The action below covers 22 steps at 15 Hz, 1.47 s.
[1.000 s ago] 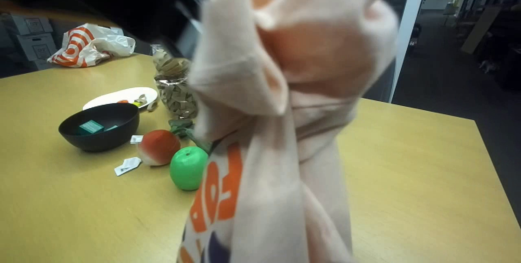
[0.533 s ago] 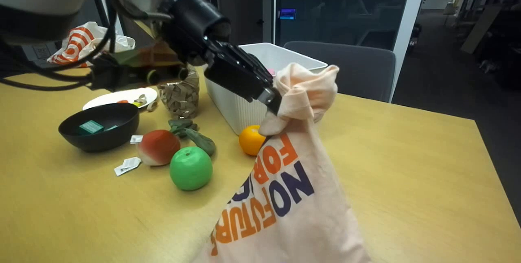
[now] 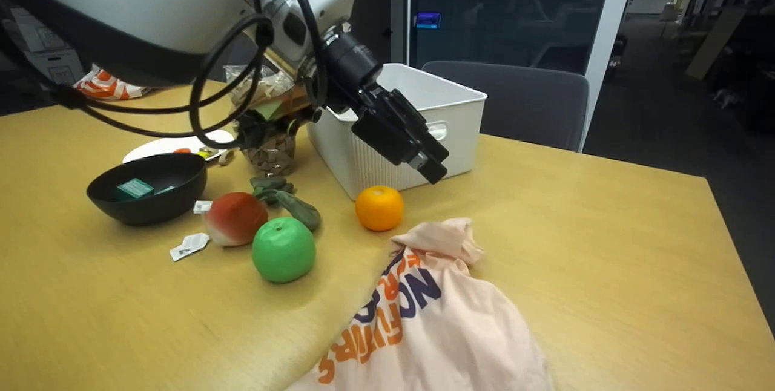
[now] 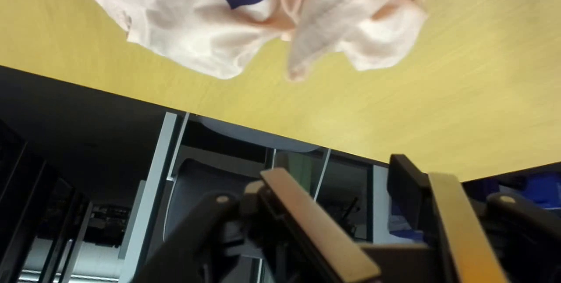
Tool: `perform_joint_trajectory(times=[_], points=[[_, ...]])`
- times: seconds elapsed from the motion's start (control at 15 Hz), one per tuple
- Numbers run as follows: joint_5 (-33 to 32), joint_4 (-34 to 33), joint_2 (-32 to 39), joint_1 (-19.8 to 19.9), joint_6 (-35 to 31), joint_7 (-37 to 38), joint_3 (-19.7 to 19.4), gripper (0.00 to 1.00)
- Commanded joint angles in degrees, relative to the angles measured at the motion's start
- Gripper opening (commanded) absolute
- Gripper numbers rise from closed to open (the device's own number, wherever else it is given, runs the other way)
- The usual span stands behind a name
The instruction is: Remove the peach shirt from the basket, then unfold it
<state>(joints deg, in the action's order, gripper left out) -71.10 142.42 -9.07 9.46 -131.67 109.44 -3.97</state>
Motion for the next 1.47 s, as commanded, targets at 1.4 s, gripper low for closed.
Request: perform_joint_trajectory(times=[1.4], points=[[32.23,-0.92,-3.27,0.44,8.38,0.98,4.59,1.00]])
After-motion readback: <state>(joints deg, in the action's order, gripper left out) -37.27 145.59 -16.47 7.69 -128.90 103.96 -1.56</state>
